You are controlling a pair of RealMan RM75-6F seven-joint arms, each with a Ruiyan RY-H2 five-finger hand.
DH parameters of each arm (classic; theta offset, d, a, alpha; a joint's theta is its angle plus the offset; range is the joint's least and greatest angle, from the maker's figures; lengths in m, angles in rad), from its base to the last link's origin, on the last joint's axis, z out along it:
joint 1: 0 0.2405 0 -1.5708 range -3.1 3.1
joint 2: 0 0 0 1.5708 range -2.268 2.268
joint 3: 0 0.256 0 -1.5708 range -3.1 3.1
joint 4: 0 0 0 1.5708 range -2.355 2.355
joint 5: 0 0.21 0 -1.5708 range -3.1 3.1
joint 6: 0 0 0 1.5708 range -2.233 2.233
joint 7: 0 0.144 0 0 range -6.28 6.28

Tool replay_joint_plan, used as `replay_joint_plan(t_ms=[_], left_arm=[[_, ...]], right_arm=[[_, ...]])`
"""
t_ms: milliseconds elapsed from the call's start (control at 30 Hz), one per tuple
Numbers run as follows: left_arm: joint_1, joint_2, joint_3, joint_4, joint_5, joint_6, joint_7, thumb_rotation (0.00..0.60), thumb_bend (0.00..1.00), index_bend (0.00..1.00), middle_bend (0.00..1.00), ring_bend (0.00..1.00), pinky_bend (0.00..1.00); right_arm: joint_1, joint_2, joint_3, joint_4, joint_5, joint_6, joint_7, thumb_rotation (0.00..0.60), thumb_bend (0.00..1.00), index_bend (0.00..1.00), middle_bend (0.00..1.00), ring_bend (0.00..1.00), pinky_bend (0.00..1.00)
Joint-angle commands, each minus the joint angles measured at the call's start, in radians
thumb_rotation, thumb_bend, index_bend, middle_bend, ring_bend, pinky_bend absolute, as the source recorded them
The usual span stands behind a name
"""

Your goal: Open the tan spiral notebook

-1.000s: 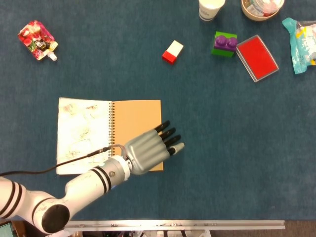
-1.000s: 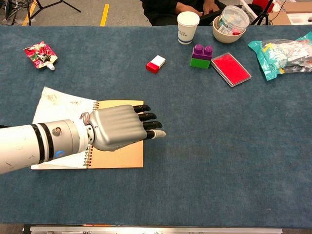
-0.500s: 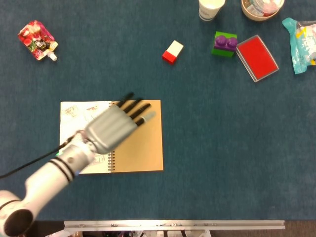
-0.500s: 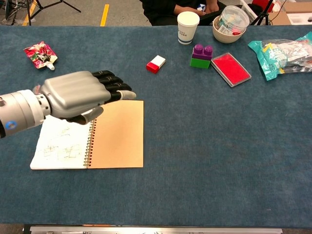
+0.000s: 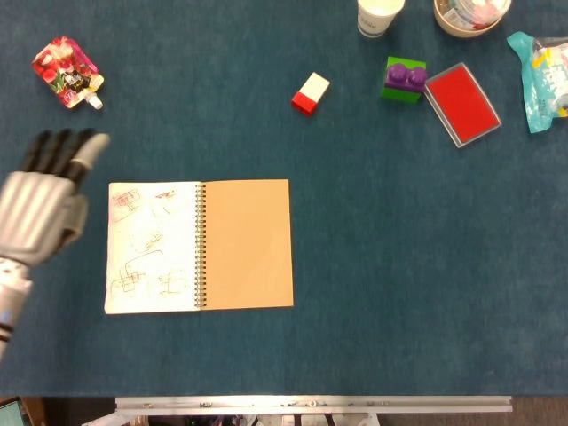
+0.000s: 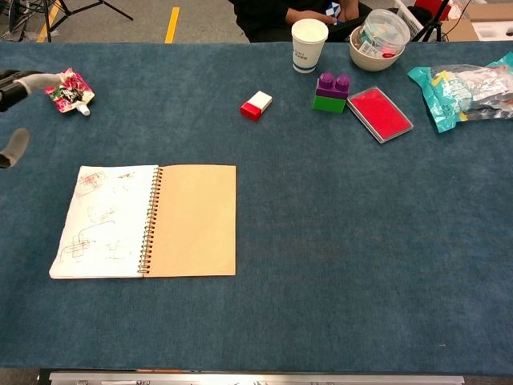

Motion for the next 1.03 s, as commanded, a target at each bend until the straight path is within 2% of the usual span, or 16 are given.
replay_joint_plan(t_ms=[33, 333, 467, 700, 1033], left_arm=[[0.072, 0.012, -0.010, 0.056, -0.025, 0.042, -0.083, 0.600, 0.59, 0.02, 0.05, 0.00, 0.00], [0.202, 0.020, -0.021, 0.122, -0.006, 0.117, -0.193, 0.600, 0.55, 0.02, 0.05, 0.00, 0.00], [0.249, 0.014, -0.019, 0.160, 0.046, 0.151, -0.237, 0.600, 0.53, 0.02, 0.05, 0.00, 0.00], [0.312, -0.024, -0.044, 0.218, 0.094, 0.206, -0.304, 0.600, 0.52, 0.02, 0.05, 0.01, 0.00], [0.342, -0.030, -0.069, 0.240, 0.123, 0.182, -0.306, 0.600, 0.52, 0.02, 0.05, 0.01, 0.00]], right_arm=[[0.004, 0.005, -0.001, -0.009, -0.003, -0.003, -0.010, 0.600, 0.39, 0.36, 0.37, 0.23, 0.29], [0.016, 0.017, -0.004, -0.035, -0.010, -0.016, -0.038, 0.600, 0.39, 0.36, 0.37, 0.23, 0.29], [0.018, 0.020, -0.002, -0.052, -0.005, -0.018, -0.040, 0.600, 0.39, 0.36, 0.37, 0.23, 0.29], [0.025, 0.030, -0.003, -0.075, 0.007, -0.037, -0.051, 0.600, 0.39, 0.36, 0.37, 0.23, 0.29], [0.023, 0.029, -0.003, -0.088, 0.018, -0.038, -0.067, 0.600, 0.39, 0.36, 0.37, 0.23, 0.29]])
